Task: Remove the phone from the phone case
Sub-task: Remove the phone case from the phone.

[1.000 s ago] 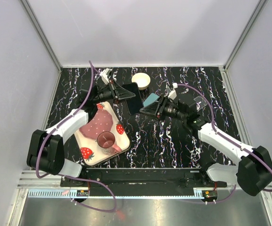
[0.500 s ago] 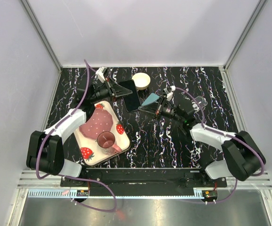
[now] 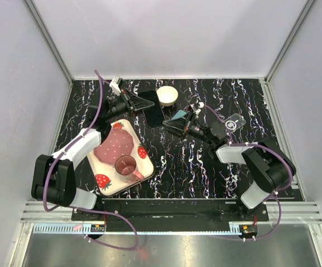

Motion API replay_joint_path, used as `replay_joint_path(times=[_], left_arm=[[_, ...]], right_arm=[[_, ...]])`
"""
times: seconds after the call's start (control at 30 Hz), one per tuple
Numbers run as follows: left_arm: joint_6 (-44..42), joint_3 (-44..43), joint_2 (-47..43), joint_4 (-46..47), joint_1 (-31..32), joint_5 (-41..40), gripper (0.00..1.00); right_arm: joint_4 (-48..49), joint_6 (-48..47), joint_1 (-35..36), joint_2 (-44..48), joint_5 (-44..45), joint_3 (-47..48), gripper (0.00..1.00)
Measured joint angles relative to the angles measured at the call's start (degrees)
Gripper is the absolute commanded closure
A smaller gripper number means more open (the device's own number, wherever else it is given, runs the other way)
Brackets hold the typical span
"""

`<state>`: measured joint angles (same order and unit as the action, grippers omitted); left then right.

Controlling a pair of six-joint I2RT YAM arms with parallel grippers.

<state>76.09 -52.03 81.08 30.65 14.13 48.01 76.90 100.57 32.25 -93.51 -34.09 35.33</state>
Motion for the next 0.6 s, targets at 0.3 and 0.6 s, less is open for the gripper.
replay_joint_path(times=[0.3,0.6], left_arm=[[7.4,1.9,-0.5,8.5,-0.6,-0.8,1.00],[16.5,6.7,-2.1,22.1,-1.0,-4.2,1.00]], right_arm=[[2.0,2.1,0.0,0.0,0.1,2.1,1.00],[3.4,2.9,0.5,0.7,0.0,4.9,1.00]])
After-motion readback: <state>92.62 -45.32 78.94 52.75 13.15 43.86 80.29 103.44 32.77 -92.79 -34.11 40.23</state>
